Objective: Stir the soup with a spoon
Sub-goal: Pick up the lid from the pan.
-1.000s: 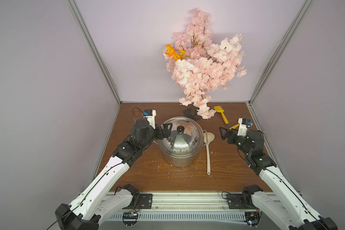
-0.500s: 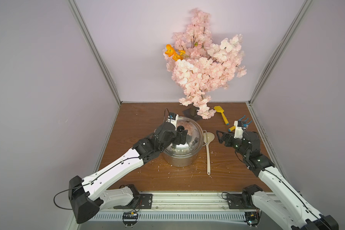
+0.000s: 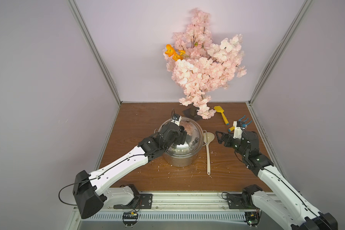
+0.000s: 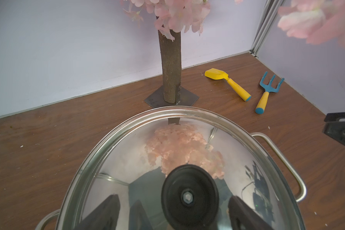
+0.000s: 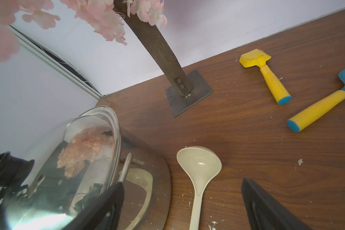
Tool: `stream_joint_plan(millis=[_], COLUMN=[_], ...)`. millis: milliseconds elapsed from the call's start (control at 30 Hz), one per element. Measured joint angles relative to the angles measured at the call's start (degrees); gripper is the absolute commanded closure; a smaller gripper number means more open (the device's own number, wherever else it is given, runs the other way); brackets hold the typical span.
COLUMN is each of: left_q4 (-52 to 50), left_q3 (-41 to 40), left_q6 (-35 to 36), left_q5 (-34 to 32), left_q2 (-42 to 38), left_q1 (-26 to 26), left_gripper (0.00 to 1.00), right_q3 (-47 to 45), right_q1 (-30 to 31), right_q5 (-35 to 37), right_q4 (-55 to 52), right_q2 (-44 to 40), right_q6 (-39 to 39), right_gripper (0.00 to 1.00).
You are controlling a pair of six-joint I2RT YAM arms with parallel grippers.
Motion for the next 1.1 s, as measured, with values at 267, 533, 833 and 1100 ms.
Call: stream_joint_plan(millis=[267, 533, 833, 1100], left_q4=[0.52, 1.55, 2.16, 2.38], left_q3=[0.0, -0.02, -0.04, -0.04], left_q6=[0.2, 0.11, 0.0, -0.02], left_q5=[0.42, 0.61, 1.46, 1.62], left_q2=[1.27, 1.14, 0.79, 0.79], left_q1=[-0.07, -0.11, -0.22, -0.22], left_gripper=[0.3, 0.47, 0.59, 0.61], right_q3=[0.0, -0.42, -0.55, -1.27], right_q1=[0.0, 0.0, 0.0, 0.0], right_q5=[0.24, 0.48, 0.68, 0.87], right_q4=[-0.11, -0.26, -0.15, -0.02], right_q2=[-0.52, -1.03, -1.66, -2.08], right_q6=[-0.04, -0.04, -0.04, -0.02], right_gripper=[0.02, 0.02, 0.01, 0.01])
